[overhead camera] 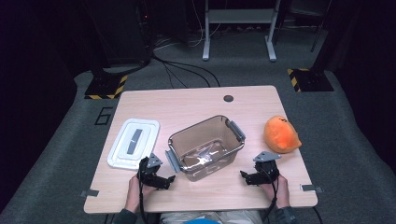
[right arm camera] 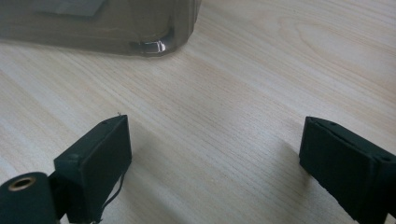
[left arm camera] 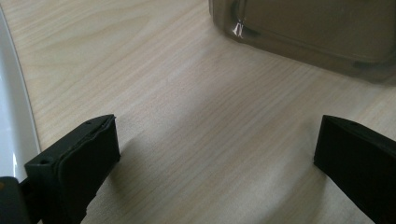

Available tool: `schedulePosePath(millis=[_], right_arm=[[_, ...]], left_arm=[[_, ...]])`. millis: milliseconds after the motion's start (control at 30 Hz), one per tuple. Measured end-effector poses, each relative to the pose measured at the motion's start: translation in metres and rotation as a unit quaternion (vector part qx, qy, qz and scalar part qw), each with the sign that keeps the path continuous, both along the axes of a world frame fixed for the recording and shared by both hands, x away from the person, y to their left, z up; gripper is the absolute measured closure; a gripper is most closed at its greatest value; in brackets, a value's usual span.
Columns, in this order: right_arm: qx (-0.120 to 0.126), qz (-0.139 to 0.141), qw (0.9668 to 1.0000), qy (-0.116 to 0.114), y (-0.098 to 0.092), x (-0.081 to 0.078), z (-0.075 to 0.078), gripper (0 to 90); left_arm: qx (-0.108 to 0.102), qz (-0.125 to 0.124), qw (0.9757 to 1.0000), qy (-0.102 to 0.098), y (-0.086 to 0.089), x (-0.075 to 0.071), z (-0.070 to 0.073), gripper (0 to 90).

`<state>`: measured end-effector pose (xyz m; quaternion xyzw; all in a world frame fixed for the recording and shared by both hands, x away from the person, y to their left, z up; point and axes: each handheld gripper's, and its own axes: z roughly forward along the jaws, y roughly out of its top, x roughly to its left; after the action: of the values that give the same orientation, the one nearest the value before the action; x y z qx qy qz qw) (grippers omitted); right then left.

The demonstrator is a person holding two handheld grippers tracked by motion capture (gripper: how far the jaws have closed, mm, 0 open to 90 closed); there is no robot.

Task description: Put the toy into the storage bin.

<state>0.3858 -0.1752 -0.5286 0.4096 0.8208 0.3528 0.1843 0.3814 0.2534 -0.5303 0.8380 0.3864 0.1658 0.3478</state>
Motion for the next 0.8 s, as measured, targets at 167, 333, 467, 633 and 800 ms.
schedulePosePath(millis=[167,333,467,633,800], right_arm=[[0.0,-0.001,1.0,0.001,0.0004,0.0,-0.0001,7.8],[0.001,-0.004,1.0,0.005,0.0008,0.0004,-0.0001,6.8],[0.0,-0.007,1.0,0.006,0.0013,0.0006,-0.0002,6.0],[-0.001,-0.009,0.9999,0.007,0.0016,0.0005,-0.0001,5.4],[-0.003,-0.006,0.9999,0.012,0.0018,0.002,0.0006,5.0]], left_arm=[[0.001,0.0,1.0,0.0,0.0001,0.0,0.0,0.0],[-0.002,0.0,1.0,0.0,-0.0004,-0.0002,-0.0003,0.0],[-0.001,-0.003,1.0,-0.001,-0.0011,-0.0001,-0.0004,0.0],[-0.002,-0.004,1.0,-0.003,-0.003,0.0002,-0.0005,0.0],[-0.002,-0.005,1.0,-0.001,-0.0037,0.0004,-0.0001,0.0]])
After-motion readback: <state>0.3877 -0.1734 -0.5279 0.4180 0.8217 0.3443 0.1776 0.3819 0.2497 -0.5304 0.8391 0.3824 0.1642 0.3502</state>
